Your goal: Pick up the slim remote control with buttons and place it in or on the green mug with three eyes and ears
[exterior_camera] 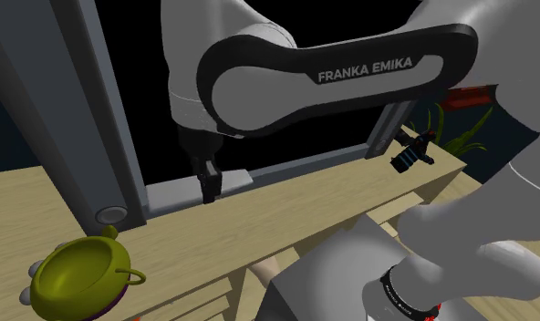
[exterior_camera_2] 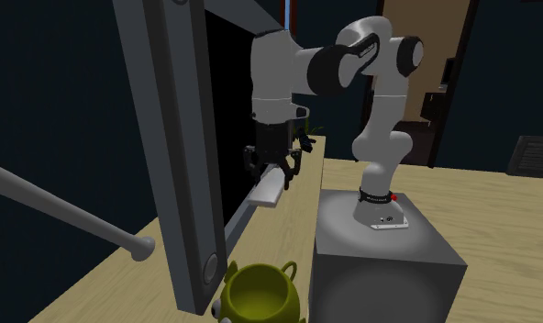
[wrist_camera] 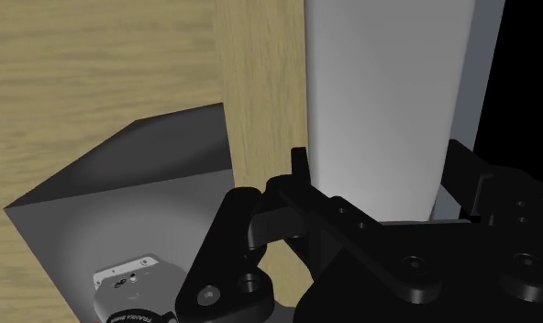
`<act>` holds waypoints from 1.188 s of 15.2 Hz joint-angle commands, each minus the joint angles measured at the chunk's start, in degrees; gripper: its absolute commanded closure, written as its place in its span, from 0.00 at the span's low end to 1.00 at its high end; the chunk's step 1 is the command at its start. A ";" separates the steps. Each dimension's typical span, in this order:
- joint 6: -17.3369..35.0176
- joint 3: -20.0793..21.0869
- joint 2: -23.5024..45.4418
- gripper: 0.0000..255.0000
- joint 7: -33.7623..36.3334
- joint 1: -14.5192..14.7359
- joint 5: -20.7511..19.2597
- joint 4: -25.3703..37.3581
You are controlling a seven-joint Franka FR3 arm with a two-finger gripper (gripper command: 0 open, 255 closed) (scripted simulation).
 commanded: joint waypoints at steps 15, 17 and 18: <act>-20.38 19.17 -45.56 1.00 -1.62 -30.64 35.34 51.75; -18.64 19.13 -45.33 1.00 -2.00 -29.70 35.19 49.43; -17.81 19.07 -45.28 1.00 -2.20 -29.26 35.19 48.37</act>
